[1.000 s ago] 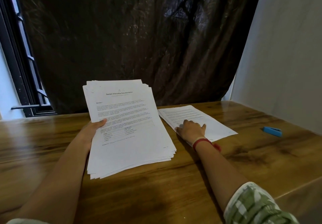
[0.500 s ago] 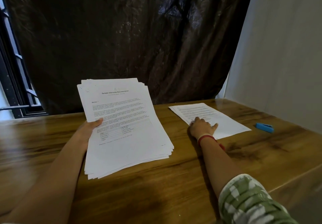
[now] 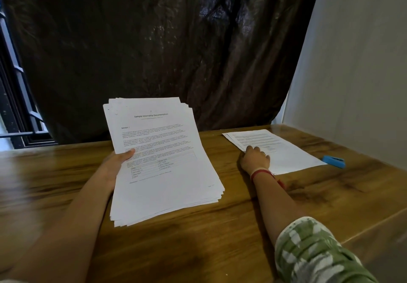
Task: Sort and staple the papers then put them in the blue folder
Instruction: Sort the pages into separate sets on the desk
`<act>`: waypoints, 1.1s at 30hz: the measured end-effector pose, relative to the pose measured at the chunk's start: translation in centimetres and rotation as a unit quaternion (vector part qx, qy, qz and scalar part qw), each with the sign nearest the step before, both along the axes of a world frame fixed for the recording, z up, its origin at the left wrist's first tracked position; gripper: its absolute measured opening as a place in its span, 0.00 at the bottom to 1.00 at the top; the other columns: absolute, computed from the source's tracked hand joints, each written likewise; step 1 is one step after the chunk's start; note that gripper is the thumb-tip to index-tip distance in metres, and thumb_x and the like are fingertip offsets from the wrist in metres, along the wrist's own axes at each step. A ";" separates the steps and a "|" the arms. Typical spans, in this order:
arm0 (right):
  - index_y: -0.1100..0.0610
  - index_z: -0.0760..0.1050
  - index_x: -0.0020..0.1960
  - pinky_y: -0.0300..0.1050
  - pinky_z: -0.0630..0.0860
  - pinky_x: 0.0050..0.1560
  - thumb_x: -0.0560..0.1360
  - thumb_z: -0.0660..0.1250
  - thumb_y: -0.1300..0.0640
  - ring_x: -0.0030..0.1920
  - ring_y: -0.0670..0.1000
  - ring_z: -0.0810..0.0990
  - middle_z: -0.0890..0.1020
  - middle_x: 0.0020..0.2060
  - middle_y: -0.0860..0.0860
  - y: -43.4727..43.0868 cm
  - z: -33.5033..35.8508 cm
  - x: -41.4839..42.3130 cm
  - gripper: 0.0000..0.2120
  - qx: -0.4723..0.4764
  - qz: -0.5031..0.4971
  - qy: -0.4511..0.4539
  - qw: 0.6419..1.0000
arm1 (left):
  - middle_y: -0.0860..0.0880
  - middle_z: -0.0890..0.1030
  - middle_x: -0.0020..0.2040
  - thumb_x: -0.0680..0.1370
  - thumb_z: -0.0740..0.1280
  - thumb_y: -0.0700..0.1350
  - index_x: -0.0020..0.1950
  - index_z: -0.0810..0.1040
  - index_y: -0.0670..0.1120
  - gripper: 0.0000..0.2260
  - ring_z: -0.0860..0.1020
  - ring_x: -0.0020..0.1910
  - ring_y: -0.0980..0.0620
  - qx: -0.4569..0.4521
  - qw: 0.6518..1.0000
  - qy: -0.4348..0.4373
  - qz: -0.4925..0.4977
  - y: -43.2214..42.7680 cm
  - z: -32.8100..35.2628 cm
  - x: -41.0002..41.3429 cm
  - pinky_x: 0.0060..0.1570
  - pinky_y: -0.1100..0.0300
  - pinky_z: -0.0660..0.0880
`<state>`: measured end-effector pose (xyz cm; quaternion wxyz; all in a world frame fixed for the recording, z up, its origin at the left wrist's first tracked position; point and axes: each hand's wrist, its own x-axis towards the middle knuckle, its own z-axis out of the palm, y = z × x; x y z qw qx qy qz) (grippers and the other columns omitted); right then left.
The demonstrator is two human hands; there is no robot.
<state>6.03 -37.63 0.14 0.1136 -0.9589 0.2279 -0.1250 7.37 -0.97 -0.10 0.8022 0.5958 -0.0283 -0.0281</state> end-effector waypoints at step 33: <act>0.53 0.67 0.71 0.53 0.65 0.69 0.80 0.63 0.52 0.64 0.57 0.75 0.77 0.65 0.55 2.7 1.6 -2.4 0.20 -0.030 0.010 -0.057 0.998 | 0.44 0.82 0.56 0.78 0.68 0.43 0.63 0.77 0.47 0.14 0.81 0.55 0.41 0.070 0.993 0.035 0.084 3.1 0.5 -0.4 0.51 0.47 0.77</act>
